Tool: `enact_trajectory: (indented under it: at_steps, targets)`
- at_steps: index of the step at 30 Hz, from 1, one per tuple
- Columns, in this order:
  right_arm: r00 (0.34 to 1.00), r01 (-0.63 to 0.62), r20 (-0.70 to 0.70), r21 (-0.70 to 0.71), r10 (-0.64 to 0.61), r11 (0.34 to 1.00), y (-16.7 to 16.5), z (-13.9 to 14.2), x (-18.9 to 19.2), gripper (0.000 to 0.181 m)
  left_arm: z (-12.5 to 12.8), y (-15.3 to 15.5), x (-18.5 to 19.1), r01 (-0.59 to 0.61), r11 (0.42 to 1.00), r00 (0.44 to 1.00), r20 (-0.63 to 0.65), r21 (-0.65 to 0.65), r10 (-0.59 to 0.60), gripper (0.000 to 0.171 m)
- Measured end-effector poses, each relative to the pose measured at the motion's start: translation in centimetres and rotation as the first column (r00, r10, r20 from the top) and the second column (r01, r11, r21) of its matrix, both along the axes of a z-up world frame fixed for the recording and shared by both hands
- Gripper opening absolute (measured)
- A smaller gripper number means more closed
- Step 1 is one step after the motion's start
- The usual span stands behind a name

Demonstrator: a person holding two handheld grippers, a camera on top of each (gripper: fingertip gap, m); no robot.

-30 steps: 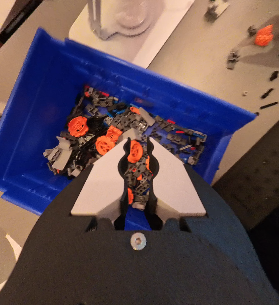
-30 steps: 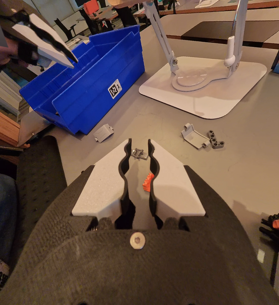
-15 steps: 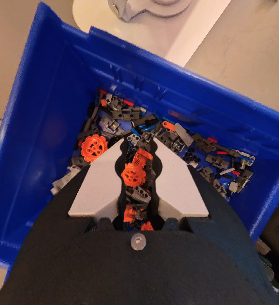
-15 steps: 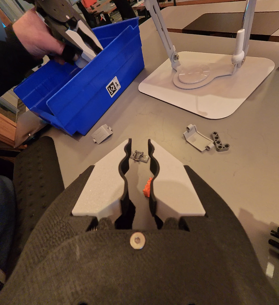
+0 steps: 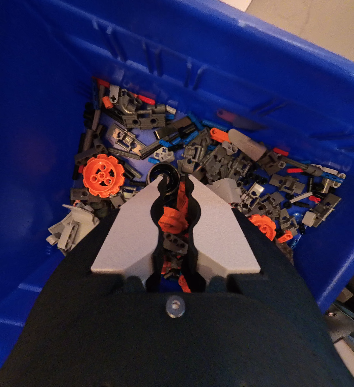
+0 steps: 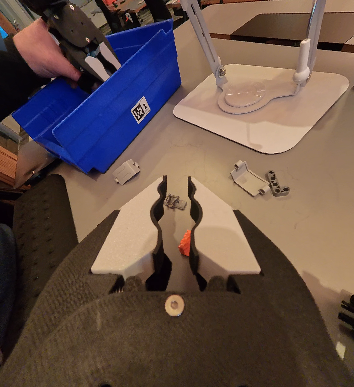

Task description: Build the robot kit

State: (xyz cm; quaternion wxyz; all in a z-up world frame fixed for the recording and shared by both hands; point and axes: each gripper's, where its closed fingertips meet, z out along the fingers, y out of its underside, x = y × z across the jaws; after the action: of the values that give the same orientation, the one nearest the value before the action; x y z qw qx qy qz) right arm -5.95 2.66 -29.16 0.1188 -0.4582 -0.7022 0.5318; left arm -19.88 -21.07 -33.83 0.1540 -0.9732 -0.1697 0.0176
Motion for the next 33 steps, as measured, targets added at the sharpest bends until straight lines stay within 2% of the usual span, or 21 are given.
enact_trajectory:
  at_steps: [4, 13, 15, 19, 21, 26, 28, 31, 33]
  targets:
    - [1.000, -0.003, 0.001, 0.000, 0.003, 1.000, -0.1, 0.0, -0.1, 0.017, -0.1, 0.1, 1.1, 0.016, 1.000, 1.000, 0.009, 0.008, -0.016, 0.011]
    - [1.000, 0.002, 0.004, -0.003, -0.002, 1.000, 0.0, -0.2, 0.1, 0.017, 0.5, 0.2, 5.4, 0.022, 0.998, 0.984, 0.178, 0.051, -0.030, 0.010]
    - [1.000, 0.000, 0.002, -0.004, 0.000, 1.000, 0.0, -0.2, 0.1, 0.017, 1.6, 0.9, 5.1, -0.007, 0.992, 0.983, 0.180, 0.124, -0.016, 0.013]
    - [1.000, -0.001, -0.003, -0.010, 0.001, 1.000, -0.2, -0.1, 0.0, 0.017, 2.0, 1.1, 1.9, -0.075, 0.983, 0.994, 0.094, 0.165, 0.060, 0.019]
    - [1.000, -0.003, -0.005, -0.011, 0.003, 1.000, -0.2, -0.1, 0.0, 0.017, 2.1, 1.9, 0.8, -0.074, 0.978, 0.996, 0.068, 0.194, 0.062, 0.019]
    - [1.000, -0.004, -0.010, -0.018, 0.004, 1.000, -0.4, 0.0, 0.1, 0.017, 0.5, 2.5, 0.0, 0.036, 0.994, 0.998, 0.042, 0.107, -0.041, 0.016]
    - [1.000, -0.002, -0.012, -0.020, 0.001, 1.000, -0.4, 0.0, 0.1, 0.017, -0.2, 2.9, 0.3, 0.073, 0.992, 0.995, 0.061, 0.099, -0.079, 0.016]
    - [1.000, 0.005, -0.014, -0.025, -0.005, 1.000, -0.2, 0.0, 0.2, 0.017, -0.5, 3.6, 0.1, 0.141, 0.984, 0.990, 0.007, 0.106, -0.143, 0.017]
    - [1.000, 0.007, -0.015, -0.027, -0.007, 1.000, -0.2, 0.0, 0.2, 0.017, -0.7, 3.9, -0.2, 0.135, 0.985, 0.991, -0.001, 0.108, -0.136, 0.016]
